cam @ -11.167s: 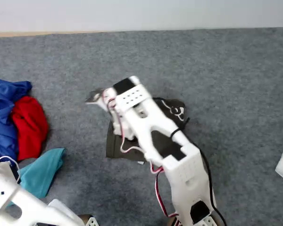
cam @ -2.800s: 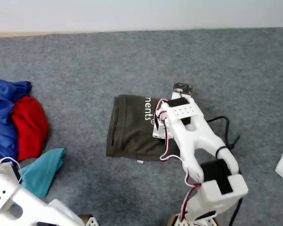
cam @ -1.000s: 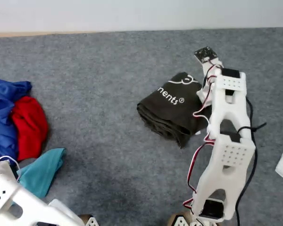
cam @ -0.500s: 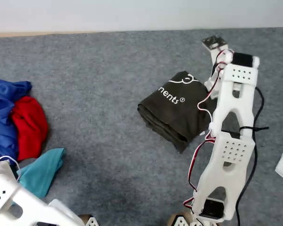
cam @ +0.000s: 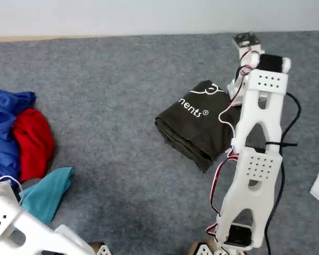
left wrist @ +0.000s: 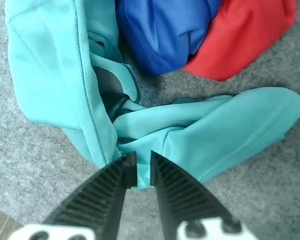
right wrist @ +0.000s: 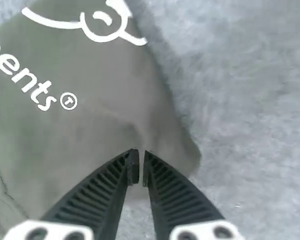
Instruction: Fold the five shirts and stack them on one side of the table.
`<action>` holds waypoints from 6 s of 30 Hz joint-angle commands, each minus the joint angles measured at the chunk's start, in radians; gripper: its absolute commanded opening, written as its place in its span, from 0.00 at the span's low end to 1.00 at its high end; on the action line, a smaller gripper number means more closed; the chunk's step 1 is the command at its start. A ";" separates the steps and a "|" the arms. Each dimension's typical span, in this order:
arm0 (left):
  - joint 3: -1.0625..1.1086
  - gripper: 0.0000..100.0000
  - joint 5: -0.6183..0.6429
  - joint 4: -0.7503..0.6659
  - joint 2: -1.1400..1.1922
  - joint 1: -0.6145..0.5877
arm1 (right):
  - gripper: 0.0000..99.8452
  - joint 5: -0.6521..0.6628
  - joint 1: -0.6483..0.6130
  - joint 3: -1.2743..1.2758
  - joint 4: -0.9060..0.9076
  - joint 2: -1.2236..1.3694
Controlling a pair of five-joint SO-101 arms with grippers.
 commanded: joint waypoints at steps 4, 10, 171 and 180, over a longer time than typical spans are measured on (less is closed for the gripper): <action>-0.004 0.05 -0.008 -0.012 -0.014 0.003 | 0.01 -0.012 0.041 -0.029 -0.022 0.113; -0.004 0.05 -0.008 -0.011 -0.014 0.005 | 0.01 -0.014 0.050 -0.060 0.010 0.130; 0.048 0.05 -0.055 -0.052 -0.020 0.000 | 0.01 -0.888 -0.130 0.684 -0.239 -0.618; 0.048 0.05 -0.055 -0.046 -0.020 -0.002 | 0.01 -0.617 0.013 0.686 -0.176 -0.727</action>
